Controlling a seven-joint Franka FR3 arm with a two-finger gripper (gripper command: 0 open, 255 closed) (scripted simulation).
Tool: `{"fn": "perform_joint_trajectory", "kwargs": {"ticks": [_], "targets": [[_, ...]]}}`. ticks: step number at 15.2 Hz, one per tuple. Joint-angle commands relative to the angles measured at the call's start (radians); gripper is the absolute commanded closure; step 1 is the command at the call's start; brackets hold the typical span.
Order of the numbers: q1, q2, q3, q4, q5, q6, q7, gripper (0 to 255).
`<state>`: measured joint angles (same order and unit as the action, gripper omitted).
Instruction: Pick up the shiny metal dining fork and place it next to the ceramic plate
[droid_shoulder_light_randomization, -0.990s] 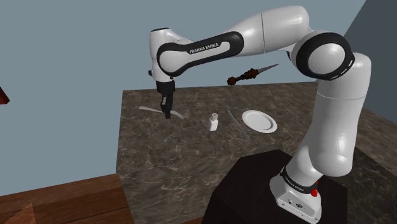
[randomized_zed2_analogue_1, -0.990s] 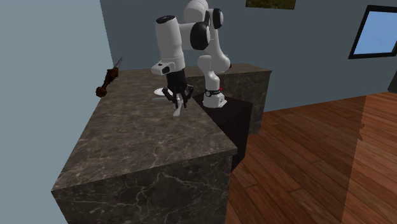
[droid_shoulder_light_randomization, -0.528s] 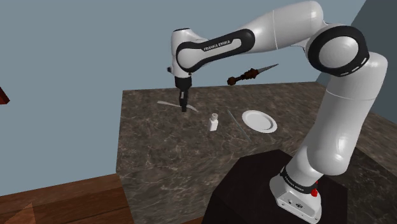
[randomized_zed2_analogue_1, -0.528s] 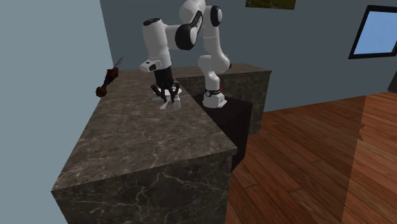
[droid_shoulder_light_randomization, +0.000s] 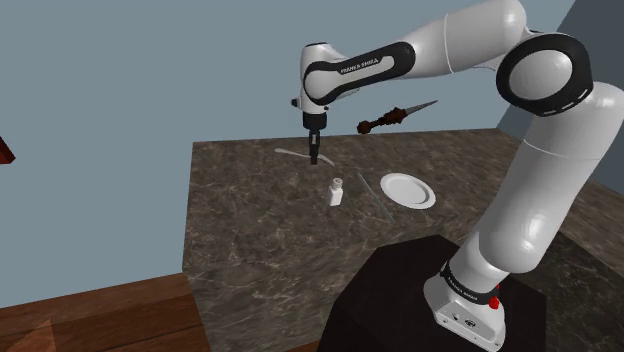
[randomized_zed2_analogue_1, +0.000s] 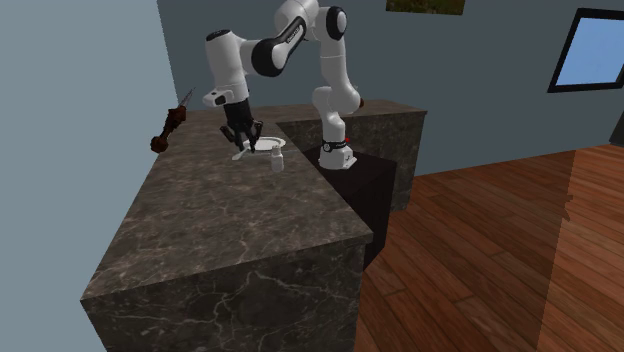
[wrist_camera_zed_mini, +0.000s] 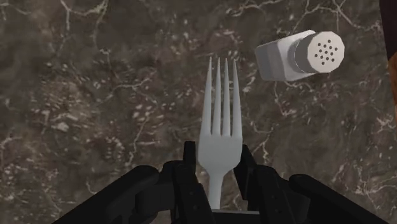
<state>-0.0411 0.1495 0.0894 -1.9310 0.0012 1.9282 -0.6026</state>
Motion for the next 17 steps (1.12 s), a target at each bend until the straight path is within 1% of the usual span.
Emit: {"fn": "perform_joint_trajectory", "kwargs": {"ticks": [1,9,17], "targets": [[-0.025,-0.012,-0.020,-0.015,-0.003,0.003,-0.046,255],[-0.128,-0.024,-0.103,-0.030,-0.021,0.007,-0.224,255],[-0.230,0.020,-0.184,0.030,-0.035,-0.003,-0.401,255]]}}
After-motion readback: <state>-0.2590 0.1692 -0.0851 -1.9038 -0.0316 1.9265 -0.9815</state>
